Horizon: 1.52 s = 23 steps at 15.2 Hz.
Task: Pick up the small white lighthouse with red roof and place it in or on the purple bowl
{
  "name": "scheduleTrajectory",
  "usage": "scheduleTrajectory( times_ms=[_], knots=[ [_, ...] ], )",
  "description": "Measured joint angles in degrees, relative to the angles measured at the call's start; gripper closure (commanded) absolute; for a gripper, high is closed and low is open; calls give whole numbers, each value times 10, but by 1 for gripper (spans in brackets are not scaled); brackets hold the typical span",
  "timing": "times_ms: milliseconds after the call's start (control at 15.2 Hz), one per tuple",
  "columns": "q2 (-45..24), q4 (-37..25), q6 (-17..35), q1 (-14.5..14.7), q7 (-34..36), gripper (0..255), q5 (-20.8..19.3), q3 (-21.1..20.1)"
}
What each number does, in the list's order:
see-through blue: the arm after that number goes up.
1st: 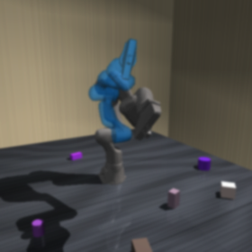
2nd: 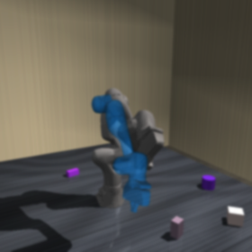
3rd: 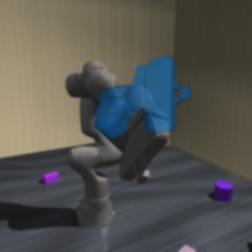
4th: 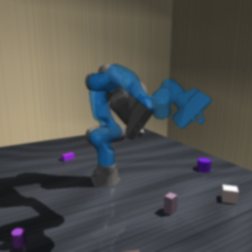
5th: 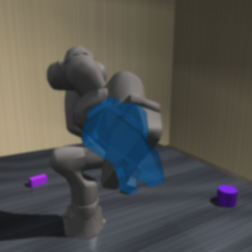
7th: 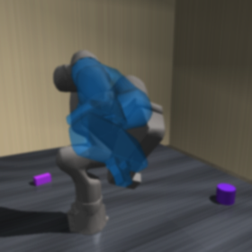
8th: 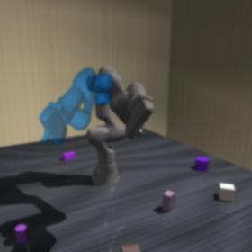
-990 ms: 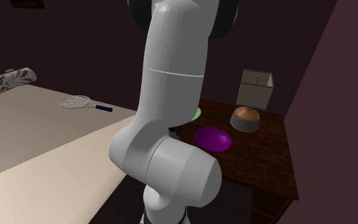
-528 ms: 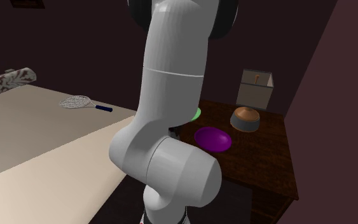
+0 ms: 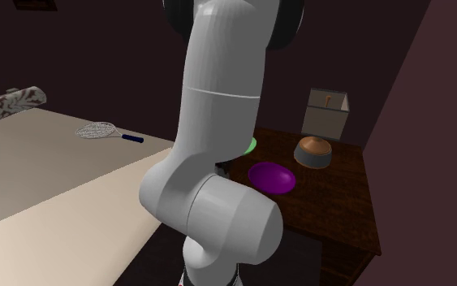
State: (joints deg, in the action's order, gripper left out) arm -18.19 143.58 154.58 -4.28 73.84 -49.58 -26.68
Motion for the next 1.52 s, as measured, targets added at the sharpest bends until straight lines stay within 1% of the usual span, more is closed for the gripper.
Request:
scheduleTrajectory(
  times_ms=[132, 264, 594, 858, 1122, 1518],
  knots=[
    [11, 5, -3, -7, -14, 255, 16, -8],
    [28, 10, -8, -16, -34, 255, 41, -21],
    [80, 24, -27, -40, -98, 255, 122, -60],
    [118, 31, -42, -52, -146, 255, 184, -82],
    [160, 35, -62, -59, -201, 255, 251, -97],
    [219, 37, -97, -52, -269, 255, 338, -103]
  ],
)
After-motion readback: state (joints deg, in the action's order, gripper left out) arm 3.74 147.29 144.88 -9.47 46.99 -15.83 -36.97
